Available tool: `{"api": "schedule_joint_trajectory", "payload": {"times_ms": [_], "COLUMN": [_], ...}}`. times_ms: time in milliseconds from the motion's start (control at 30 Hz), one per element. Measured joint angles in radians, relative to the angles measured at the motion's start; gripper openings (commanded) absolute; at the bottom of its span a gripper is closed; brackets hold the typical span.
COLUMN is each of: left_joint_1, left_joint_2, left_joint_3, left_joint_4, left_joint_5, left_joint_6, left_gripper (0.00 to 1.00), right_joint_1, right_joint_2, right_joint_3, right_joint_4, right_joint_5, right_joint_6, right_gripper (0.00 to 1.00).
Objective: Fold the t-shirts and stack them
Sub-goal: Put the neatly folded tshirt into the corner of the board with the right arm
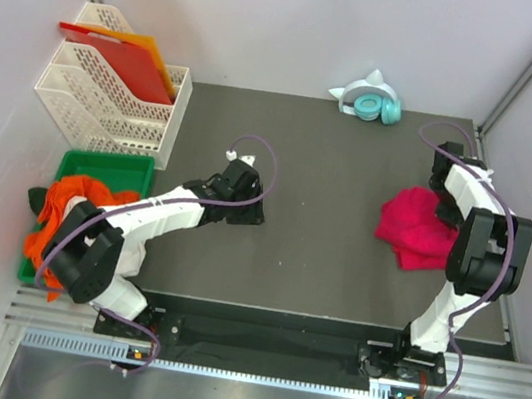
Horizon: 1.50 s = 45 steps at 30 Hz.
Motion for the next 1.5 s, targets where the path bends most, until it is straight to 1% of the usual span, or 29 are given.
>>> {"api": "schedule_joint_trajectory", "payload": {"times_ms": [133,300,400,567,633,667,733,767,833,867,933,967,1033,1100,1167,1200,1233,1300,1367,1400,1500], "left_joint_1": [0.000,0.000,0.000,0.000,0.000,0.000,0.000,-0.002,-0.008,-0.012,-0.022,-0.028,-0.035,-0.040,-0.042,-0.042,-0.042,-0.042,-0.042,-0.042,-0.043], "left_joint_2": [0.000,0.000,0.000,0.000,0.000,0.000,0.000,0.000,0.000,-0.001,-0.006,-0.010,-0.016,-0.022,-0.029,-0.031,-0.032,-0.032,-0.032,-0.032,-0.032], "left_joint_3": [0.000,0.000,0.000,0.000,0.000,0.000,0.000,0.000,-0.003,-0.006,-0.017,-0.023,-0.027,-0.028,-0.028,-0.029,-0.029,-0.030,-0.034,-0.038,-0.055], "left_joint_4": [-0.011,-0.027,-0.028,-0.028,-0.027,-0.027,-0.027,-0.026,-0.019,-0.015,-0.007,-0.006,-0.004,-0.003,0.003,0.006,0.008,0.011,0.011,0.013,0.019], "left_joint_5": [-0.001,-0.005,-0.005,-0.004,-0.003,0.000,0.004,0.004,0.005,0.005,0.009,0.012,0.014,0.016,0.016,0.017,0.019,0.021,0.022,0.023,0.025], "left_joint_6": [0.003,0.014,0.015,0.015,0.015,0.015,0.014,0.014,0.014,0.015,0.014,0.014,0.014,0.014,0.014,0.014,0.014,0.010,0.004,0.002,-0.006], "left_gripper": [0.48,0.48,0.48,0.48,0.48,0.48,0.49,0.49,0.50,0.50,0.51,0.51,0.51,0.50,0.50,0.49,0.49,0.48,0.48,0.48,0.48], "right_joint_1": [-0.008,-0.014,-0.020,-0.030,-0.035,-0.039,-0.042,-0.042,-0.041,-0.040,-0.032,-0.029,-0.019,-0.009,0.004,0.011,0.018,0.027,0.029,0.029,0.029], "right_joint_2": [0.037,0.031,-0.010,-0.130,-0.163,-0.172,-0.192,-0.211,-0.264,-0.296,-0.347,-0.359,-0.365,-0.371,-0.386,-0.394,-0.399,-0.400,-0.389,-0.376,-0.331], "right_joint_3": [-0.009,-0.082,-0.138,-0.215,-0.236,-0.245,-0.263,-0.278,-0.299,-0.299,-0.264,-0.232,-0.165,-0.120,-0.114,-0.117,-0.124,-0.148,-0.187,-0.208,-0.279], "right_joint_4": [0.020,0.055,0.081,0.088,0.086,0.088,0.096,0.110,0.133,0.140,0.146,0.146,0.156,0.182,0.206,0.217,0.233,0.268,0.286,0.293,0.301], "right_joint_5": [-0.024,-0.030,-0.030,-0.043,-0.049,-0.052,-0.064,-0.078,-0.117,-0.139,-0.180,-0.197,-0.221,-0.246,-0.278,-0.301,-0.325,-0.370,-0.407,-0.424,-0.454], "right_joint_6": [0.014,0.046,0.071,0.113,0.124,0.130,0.131,0.129,0.113,0.101,0.081,0.071,0.057,0.047,0.037,0.031,0.027,0.023,0.031,0.036,0.052], "right_gripper": [0.00,0.00,0.00,0.00,0.02,0.11,0.24,0.38,0.50,0.66,0.75,0.77,0.77,0.74,0.60,0.51,0.31,0.14,0.01,0.00,0.00]}}
